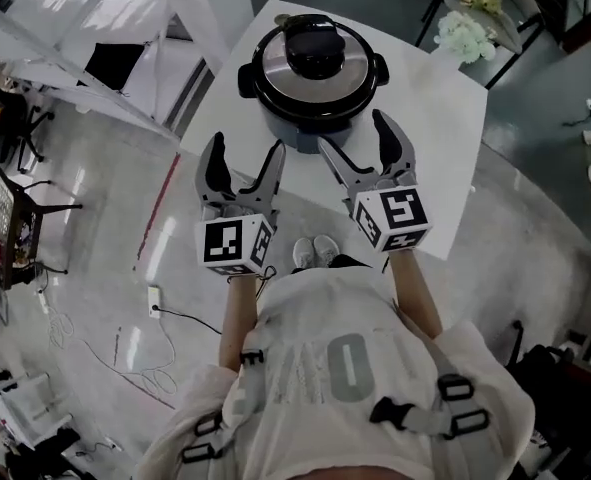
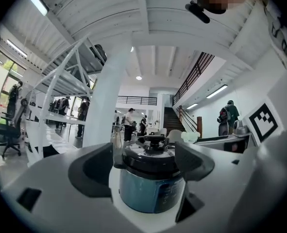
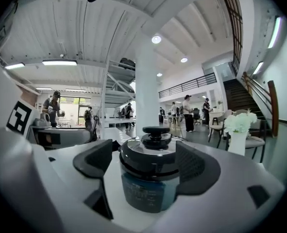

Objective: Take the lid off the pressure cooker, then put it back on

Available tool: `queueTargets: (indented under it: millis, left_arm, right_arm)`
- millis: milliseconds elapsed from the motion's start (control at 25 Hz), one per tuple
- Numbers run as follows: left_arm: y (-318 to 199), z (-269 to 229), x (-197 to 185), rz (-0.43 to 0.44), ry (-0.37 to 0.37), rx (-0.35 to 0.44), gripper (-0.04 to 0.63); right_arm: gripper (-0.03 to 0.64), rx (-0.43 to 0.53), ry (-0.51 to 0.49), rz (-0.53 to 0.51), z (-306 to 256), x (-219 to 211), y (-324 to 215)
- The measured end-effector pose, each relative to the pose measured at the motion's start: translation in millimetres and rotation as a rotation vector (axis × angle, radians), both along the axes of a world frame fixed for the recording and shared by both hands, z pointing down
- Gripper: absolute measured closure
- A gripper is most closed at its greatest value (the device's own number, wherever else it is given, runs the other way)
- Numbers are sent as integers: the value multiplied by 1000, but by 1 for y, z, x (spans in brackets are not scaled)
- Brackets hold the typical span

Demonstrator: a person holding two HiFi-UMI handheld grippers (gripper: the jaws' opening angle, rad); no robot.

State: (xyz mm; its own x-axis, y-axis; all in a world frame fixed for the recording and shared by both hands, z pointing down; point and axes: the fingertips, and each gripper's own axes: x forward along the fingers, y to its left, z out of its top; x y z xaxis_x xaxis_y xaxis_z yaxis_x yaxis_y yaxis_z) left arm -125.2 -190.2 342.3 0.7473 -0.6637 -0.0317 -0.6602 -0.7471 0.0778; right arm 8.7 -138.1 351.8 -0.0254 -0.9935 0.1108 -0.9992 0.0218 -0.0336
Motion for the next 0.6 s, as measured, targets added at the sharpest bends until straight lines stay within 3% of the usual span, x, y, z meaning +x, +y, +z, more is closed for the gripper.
queueTargets:
  millis: [120,320,600]
  left_arm:
    - [-2,-2,9,36,-1,9,215]
    - [-17,3,14,22,-27,15,215]
    - [-34,3,34,-8,-40,18,215]
  right_arm:
    - [214,-8,5,93,4,27,14]
    - [215,-26,1,208,12,75,35]
    - [215,-23,21,181,8,96,22]
